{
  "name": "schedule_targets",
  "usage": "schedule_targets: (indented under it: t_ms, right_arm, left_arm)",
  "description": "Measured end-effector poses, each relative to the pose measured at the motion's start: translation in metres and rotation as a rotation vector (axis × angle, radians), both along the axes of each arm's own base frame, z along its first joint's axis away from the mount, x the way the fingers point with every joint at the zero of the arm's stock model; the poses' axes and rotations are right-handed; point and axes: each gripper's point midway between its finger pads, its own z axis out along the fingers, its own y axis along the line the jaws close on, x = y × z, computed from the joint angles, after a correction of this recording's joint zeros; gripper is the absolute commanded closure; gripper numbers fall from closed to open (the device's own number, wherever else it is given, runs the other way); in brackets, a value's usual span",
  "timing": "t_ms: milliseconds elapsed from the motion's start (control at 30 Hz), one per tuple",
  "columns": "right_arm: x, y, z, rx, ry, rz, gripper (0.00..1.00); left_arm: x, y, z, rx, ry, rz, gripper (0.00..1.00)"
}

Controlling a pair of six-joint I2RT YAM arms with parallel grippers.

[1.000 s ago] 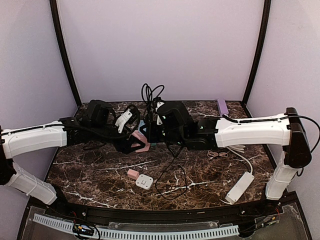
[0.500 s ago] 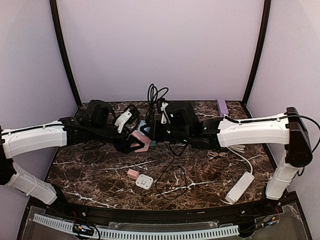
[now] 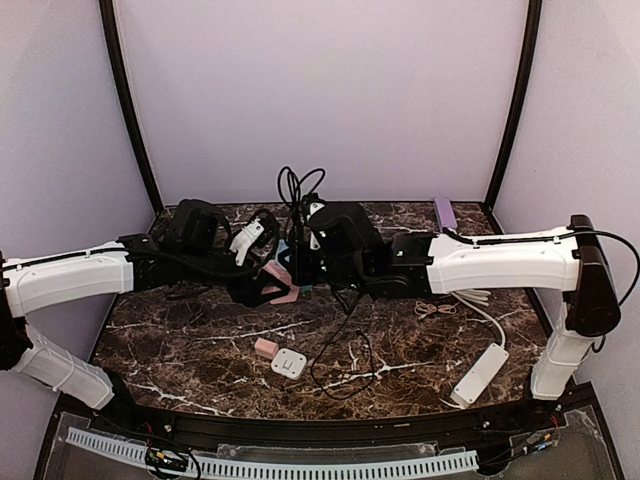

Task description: Pull the plug off the socket

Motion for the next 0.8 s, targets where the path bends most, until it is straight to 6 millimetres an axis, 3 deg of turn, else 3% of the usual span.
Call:
schedule_targets:
  t_ms: [333,800]
  right_arm:
    - [-0.0003,-0.0012,0.0008,-0.053,-0.037,-0.024,1.00]
    - [0.0059,-0.0075,-0.0072,0.086,0.102,0.015,1.00]
  left_arm:
    - [-0.0001,-0.0001,-0.0001,0.000,0.000,-0.001,0.93]
    - [0.0008,-0.0006,-0.0040,0.008,0.005,-0.001,0.94]
